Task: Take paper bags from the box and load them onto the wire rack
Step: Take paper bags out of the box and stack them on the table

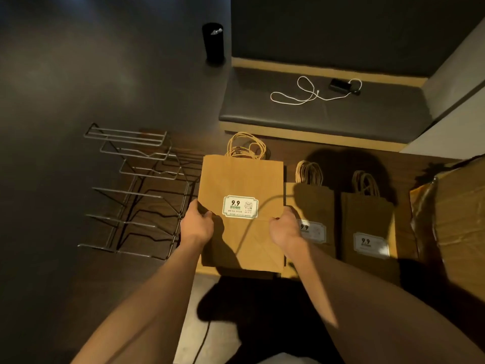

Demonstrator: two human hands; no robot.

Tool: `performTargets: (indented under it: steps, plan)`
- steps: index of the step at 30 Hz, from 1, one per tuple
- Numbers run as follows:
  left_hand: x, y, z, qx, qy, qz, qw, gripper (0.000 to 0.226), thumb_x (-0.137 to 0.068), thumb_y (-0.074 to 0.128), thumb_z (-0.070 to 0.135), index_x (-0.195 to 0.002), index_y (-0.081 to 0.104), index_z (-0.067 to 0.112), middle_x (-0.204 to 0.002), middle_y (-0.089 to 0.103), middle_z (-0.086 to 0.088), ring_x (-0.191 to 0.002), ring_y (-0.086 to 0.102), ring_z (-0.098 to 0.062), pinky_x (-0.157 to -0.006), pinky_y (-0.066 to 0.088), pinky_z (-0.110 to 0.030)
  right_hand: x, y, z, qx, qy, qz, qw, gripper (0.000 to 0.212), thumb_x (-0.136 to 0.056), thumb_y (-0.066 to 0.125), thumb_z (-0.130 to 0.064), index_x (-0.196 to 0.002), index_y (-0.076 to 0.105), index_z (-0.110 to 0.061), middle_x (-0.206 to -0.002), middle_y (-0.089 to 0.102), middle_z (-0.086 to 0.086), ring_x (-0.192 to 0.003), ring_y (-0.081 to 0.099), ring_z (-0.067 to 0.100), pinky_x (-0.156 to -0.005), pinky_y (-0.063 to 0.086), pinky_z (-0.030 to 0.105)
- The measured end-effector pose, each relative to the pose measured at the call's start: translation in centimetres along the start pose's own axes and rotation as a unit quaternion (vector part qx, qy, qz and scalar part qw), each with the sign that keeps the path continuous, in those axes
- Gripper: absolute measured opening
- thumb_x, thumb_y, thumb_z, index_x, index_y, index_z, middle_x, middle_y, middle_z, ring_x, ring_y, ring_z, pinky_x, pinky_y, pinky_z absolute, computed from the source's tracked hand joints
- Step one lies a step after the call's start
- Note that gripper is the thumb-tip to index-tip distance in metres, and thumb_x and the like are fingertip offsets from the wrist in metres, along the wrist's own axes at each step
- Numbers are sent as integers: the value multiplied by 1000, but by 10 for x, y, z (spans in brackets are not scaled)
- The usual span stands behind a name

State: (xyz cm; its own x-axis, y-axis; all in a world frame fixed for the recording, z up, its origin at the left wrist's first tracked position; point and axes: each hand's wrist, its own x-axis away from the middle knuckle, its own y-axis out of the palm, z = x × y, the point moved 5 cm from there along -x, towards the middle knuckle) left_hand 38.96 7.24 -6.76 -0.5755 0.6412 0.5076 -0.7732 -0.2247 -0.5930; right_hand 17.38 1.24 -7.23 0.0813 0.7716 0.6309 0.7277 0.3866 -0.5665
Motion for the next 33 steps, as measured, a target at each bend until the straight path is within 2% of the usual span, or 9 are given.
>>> performTargets:
  steps: [4, 8, 11, 15, 19, 22, 28, 33]
  plan:
    - [-2, 2, -15, -59, -10, -12, 998, 48, -100, 52, 18, -146, 40, 12, -130, 61, -15, -125, 53, -35, -104, 40, -38, 5, 17, 5, 30, 30, 3, 999, 54, -103, 42, -14, -152, 20, -4, -143, 45, 18, -131, 45, 32, -102, 41, 33]
    - [-11, 6, -29, -84, -32, -38, 995, 44, -93, 58, 21, -136, 49, 15, -123, 64, -13, -117, 57, -35, -99, 45, -37, 7, 28, 8, 49, 55, -18, 997, 49, -100, 44, -11, -146, 29, -1, -139, 46, 21, -126, 49, 33, -100, 43, 33]
    - [-15, 12, -39, -104, -47, -64, 991, 44, -89, 59, 25, -130, 49, 12, -123, 63, -15, -116, 57, -37, -99, 48, -42, 7, 34, 10, 66, 71, -14, 995, 44, -97, 49, -10, -140, 39, -2, -138, 44, 19, -122, 51, 32, -101, 44, 29]
    - [-20, 13, -43, -100, -54, -45, 992, 45, -87, 57, 23, -130, 48, 11, -126, 59, -16, -119, 53, -38, -101, 46, -45, 5, 40, 8, 79, 89, -6, 993, 37, -95, 51, -11, -131, 48, -4, -136, 38, 17, -120, 50, 33, -104, 45, 38]
    - [-14, 10, -40, -66, -35, -39, 996, 43, -87, 57, 16, -130, 52, 15, -117, 65, -12, -111, 59, -35, -96, 51, -43, 2, 38, 7, 61, 91, 1, 994, 37, -95, 50, -11, -131, 48, -4, -131, 43, 17, -111, 54, 30, -97, 48, 33]
    - [-16, 8, -41, -55, -33, -33, 997, 45, -88, 57, 13, -133, 52, 15, -114, 67, -11, -107, 62, -34, -93, 53, -43, 3, 33, 6, 65, 84, 4, 994, 39, -96, 49, -13, -134, 47, -6, -132, 47, 16, -116, 53, 31, -97, 46, 33]
    - [-22, 8, -36, -87, -38, -58, 994, 56, -90, 57, 17, -144, 41, 15, -118, 65, -12, -110, 60, -33, -96, 51, -40, 8, 19, 1, 45, 65, -28, 996, 54, -99, 40, -11, -151, 27, -13, -146, 40, 13, -130, 44, 29, -100, 40, 30]
    - [-21, 10, 11, -158, 1, -42, 987, 55, -90, 59, 28, -140, 43, 13, -136, 52, -15, -126, 48, -37, -105, 43, -46, 7, -8, -7, 15, 55, -17, 998, 41, -98, 41, -11, -139, 42, -7, -138, 47, 14, -125, 47, 29, -92, 39, 30]
